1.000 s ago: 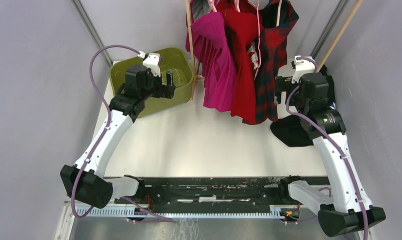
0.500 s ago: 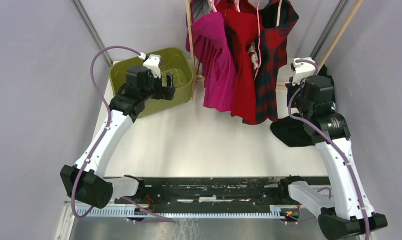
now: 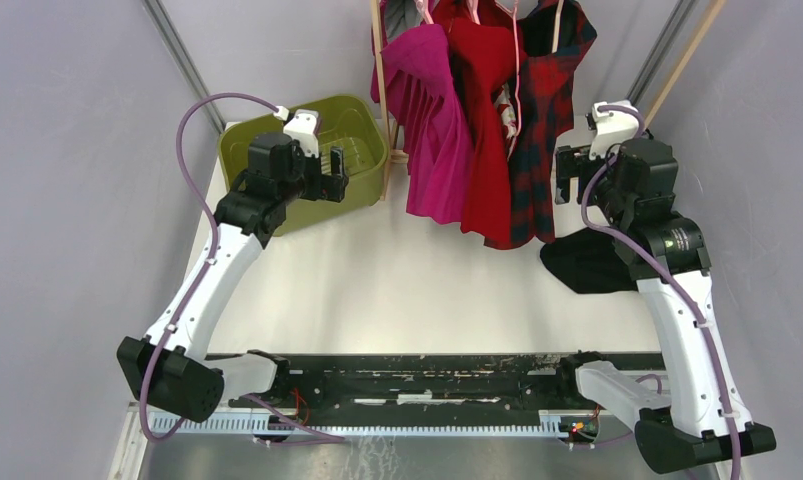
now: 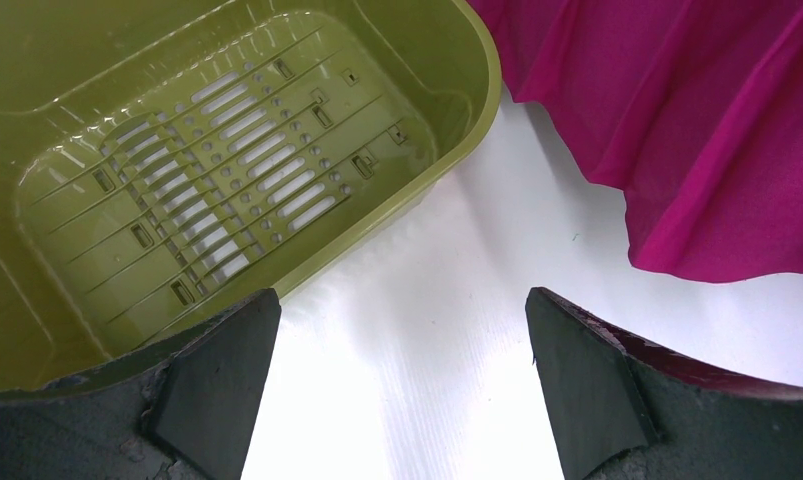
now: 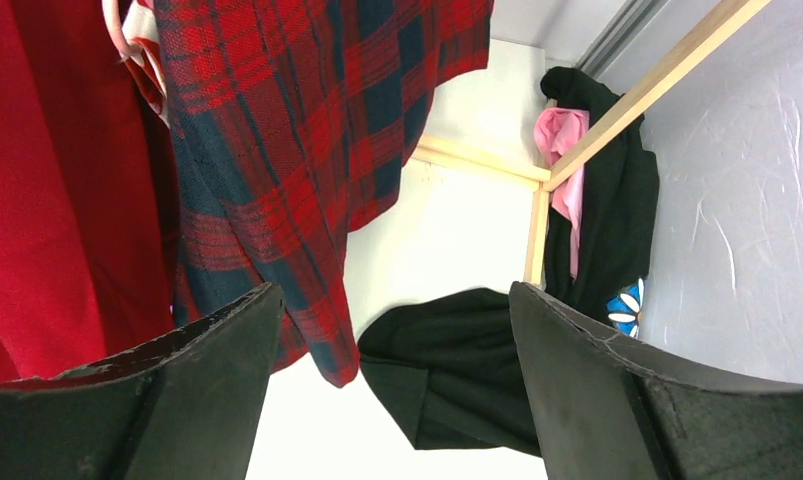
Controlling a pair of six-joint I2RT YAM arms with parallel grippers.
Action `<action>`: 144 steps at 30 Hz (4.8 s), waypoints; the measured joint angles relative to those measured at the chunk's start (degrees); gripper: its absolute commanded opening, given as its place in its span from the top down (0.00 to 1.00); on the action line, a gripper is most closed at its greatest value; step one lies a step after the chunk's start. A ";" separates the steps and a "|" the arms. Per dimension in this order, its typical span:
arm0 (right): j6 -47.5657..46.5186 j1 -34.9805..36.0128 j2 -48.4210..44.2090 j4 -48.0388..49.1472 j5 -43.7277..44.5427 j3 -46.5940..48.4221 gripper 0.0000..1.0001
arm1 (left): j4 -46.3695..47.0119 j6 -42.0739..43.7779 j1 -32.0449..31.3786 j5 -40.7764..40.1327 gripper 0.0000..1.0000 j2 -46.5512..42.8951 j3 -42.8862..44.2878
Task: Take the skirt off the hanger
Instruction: Pick up the hanger from the clothesline.
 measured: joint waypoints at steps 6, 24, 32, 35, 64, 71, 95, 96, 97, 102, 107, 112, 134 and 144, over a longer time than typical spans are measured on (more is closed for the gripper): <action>0.00 0.00 2.12 -0.22 0.94 4.52 0.14 | -0.20 0.00 0.00 0.02 0.01 0.00 0.00; 1.31 0.00 11.85 -1.31 -1.29 23.98 0.18 | -0.20 -0.04 0.00 0.42 0.01 0.24 0.31; 5.25 0.17 17.49 2.38 -3.41 28.79 0.20 | -0.13 -0.09 0.00 0.76 0.01 0.31 0.46; 6.34 0.24 18.86 3.52 -3.91 30.97 0.20 | -0.04 -0.11 0.00 0.85 0.00 0.31 0.44; 6.40 0.74 32.04 13.38 -1.22 36.20 0.16 | 0.50 -1.40 0.00 1.60 0.01 0.72 -0.22; 4.90 0.74 34.73 14.47 1.84 36.17 0.16 | 0.07 -1.38 0.00 0.57 0.01 0.70 -0.76; 3.04 0.72 38.58 18.27 11.76 33.53 0.99 | -1.36 0.13 0.00 -1.68 0.00 -0.83 -3.08; 2.93 0.74 38.58 18.34 12.07 33.48 0.99 | -1.36 0.17 0.00 -1.86 0.00 -0.90 -3.21; 2.80 0.85 38.58 18.40 12.37 33.48 1.00 | -1.36 0.44 0.00 -2.19 0.00 -1.01 -3.37; 2.80 0.90 38.69 18.36 13.18 33.79 0.99 | -1.38 1.64 0.00 -2.75 0.00 -1.40 -3.80; 2.80 0.90 39.43 16.85 13.86 35.89 0.99 | -1.18 1.84 0.00 -2.78 0.00 -1.44 -4.46; 2.10 0.90 39.43 16.70 14.47 37.00 0.99 | -1.01 1.86 0.00 -2.78 0.00 -1.46 -5.25; -31.67 1.70 41.70 39.54 27.04 28.89 1.00 | 1.44 1.86 0.00 -2.64 0.00 -2.62 -8.83; -47.08 1.75 42.56 56.68 31.74 23.32 0.99 | 1.44 1.86 0.00 -2.62 0.00 -2.58 -8.83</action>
